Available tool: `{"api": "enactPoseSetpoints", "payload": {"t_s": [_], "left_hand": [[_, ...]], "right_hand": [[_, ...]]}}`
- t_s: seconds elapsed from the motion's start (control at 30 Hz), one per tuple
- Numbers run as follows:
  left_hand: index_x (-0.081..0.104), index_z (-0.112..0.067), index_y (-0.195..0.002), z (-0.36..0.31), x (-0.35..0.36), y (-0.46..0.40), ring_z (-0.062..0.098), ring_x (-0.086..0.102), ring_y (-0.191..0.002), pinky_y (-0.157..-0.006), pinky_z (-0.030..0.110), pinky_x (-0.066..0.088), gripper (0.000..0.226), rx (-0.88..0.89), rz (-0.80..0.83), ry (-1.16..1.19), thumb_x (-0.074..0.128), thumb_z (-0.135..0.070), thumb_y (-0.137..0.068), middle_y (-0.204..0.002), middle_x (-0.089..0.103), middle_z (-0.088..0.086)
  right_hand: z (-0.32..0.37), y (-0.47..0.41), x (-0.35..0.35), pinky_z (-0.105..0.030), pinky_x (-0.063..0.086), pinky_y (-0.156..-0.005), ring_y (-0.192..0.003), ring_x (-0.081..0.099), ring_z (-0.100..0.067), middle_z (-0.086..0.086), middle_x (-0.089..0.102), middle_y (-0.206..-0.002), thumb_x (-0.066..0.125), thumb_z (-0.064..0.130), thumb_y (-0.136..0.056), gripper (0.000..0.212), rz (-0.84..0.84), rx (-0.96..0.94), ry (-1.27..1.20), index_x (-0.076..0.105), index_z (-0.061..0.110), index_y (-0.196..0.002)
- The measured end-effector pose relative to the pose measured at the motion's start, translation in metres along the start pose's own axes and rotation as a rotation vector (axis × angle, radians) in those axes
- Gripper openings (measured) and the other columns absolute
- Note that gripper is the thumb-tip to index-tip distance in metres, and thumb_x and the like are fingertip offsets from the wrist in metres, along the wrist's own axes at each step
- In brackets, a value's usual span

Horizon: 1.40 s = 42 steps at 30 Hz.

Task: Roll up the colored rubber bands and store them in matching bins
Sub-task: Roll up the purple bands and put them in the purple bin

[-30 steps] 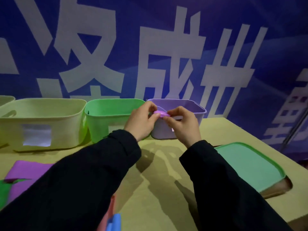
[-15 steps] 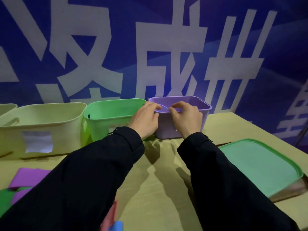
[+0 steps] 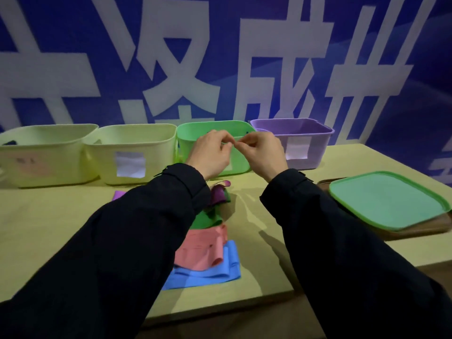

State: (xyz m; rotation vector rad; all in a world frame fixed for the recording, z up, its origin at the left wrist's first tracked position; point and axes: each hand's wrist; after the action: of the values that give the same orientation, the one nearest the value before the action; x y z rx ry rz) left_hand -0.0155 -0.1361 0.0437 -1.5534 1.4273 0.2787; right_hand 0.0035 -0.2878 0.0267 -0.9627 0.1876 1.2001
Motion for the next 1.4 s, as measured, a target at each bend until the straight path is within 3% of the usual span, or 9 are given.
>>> {"api": "enactPoseSetpoints", "payload": {"t_s": [0.27,0.43,0.6,0.7,0.83,0.97,1.2,1.27,1.4], "left_hand": [[0.072,-0.013,-0.110,0.094,-0.067,0.070,0.022,0.065,-0.102,-0.089,0.030,0.048,0.019,-0.261,-0.076,0.007,0.058,-0.017,-0.098,-0.110,0.073,0.003],[0.074,-0.016,-0.101,0.144,-0.080,0.108,0.029,0.067,-0.103,-0.091,0.035,0.052,0.014,-0.444,-0.115,-0.003,0.061,-0.016,-0.093,-0.105,0.075,0.005],[0.067,-0.014,-0.106,0.166,-0.086,0.134,0.036,0.063,-0.102,-0.082,0.038,0.051,0.033,-0.627,-0.019,-0.385,0.060,-0.043,-0.093,-0.112,0.065,0.010],[0.065,-0.017,-0.098,0.173,-0.088,0.139,0.033,0.063,-0.093,-0.077,0.037,0.053,0.046,-0.680,0.083,-0.376,0.059,-0.062,-0.087,-0.104,0.067,0.008],[0.054,-0.026,-0.095,0.165,-0.095,0.141,0.025,0.062,-0.086,-0.068,0.033,0.045,0.046,-0.653,0.170,-0.322,0.065,-0.068,-0.080,-0.090,0.063,-0.004],[0.058,-0.025,-0.117,0.160,-0.093,0.141,0.024,0.064,-0.089,-0.073,0.033,0.049,0.040,-0.628,0.150,-0.292,0.074,-0.040,-0.083,-0.095,0.067,-0.003],[0.063,-0.021,-0.112,0.147,-0.107,0.137,0.015,0.061,-0.077,-0.073,0.030,0.049,0.027,-0.468,-0.167,0.084,0.075,-0.018,-0.088,-0.083,0.064,-0.002],[0.068,-0.022,-0.104,0.134,-0.115,0.135,0.011,0.057,-0.078,-0.074,0.025,0.048,0.016,-0.351,-0.250,0.295,0.066,-0.009,-0.094,-0.088,0.063,-0.002],[0.070,-0.025,-0.103,0.102,-0.137,0.123,0.007,0.059,-0.093,-0.083,0.021,0.051,0.026,-0.169,-0.374,0.497,0.059,-0.003,-0.098,-0.105,0.063,-0.010]], "right_hand": [[0.066,0.034,0.065,-0.026,0.046,-0.067,-0.073,0.064,-0.013,0.004,0.070,-0.076,0.069,0.030,-0.090,0.015,0.237,-0.111,-0.083,0.077,0.017,-0.089],[0.079,0.060,0.108,-0.030,0.051,-0.076,-0.086,0.067,-0.016,0.002,0.076,-0.091,0.064,0.028,-0.094,0.016,0.388,-0.154,-0.058,0.077,0.019,-0.097],[0.071,0.072,0.135,-0.026,0.050,-0.074,-0.084,0.069,-0.008,0.008,0.076,-0.091,0.062,0.023,-0.094,0.013,0.373,-0.157,-0.137,0.075,0.024,-0.093],[0.063,0.078,0.142,-0.028,0.052,-0.079,-0.087,0.067,-0.008,0.010,0.075,-0.091,0.063,0.020,-0.092,0.012,0.321,-0.188,-0.155,0.075,0.024,-0.092],[0.060,0.079,0.143,-0.027,0.049,-0.075,-0.084,0.065,-0.008,0.013,0.072,-0.086,0.063,0.021,-0.092,0.012,0.320,-0.194,-0.158,0.075,0.025,-0.092],[0.060,0.079,0.143,-0.027,0.050,-0.077,-0.085,0.066,-0.009,0.012,0.073,-0.087,0.063,0.022,-0.091,0.012,0.312,-0.194,-0.182,0.075,0.025,-0.092],[0.059,0.081,0.136,-0.029,0.052,-0.073,-0.078,0.064,-0.006,0.012,0.070,-0.080,0.063,0.020,-0.091,0.015,0.279,-0.166,-0.248,0.073,0.026,-0.100],[0.063,0.079,0.130,-0.024,0.049,-0.068,-0.073,0.063,-0.006,0.009,0.069,-0.075,0.064,0.017,-0.090,0.016,0.228,-0.123,-0.334,0.072,0.026,-0.101],[0.075,0.072,0.110,-0.034,0.053,-0.073,-0.080,0.069,-0.021,-0.003,0.074,-0.081,0.065,0.012,-0.090,0.015,0.184,-0.037,-0.520,0.072,0.022,-0.098]]}}
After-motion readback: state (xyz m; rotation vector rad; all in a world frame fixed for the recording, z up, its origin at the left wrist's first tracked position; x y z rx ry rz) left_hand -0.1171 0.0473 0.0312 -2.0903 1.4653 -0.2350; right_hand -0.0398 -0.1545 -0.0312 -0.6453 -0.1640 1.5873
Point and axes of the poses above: each hand's wrist, its own y-axis away from the middle knuckle, its own x-axis out of the palm, z = x × y
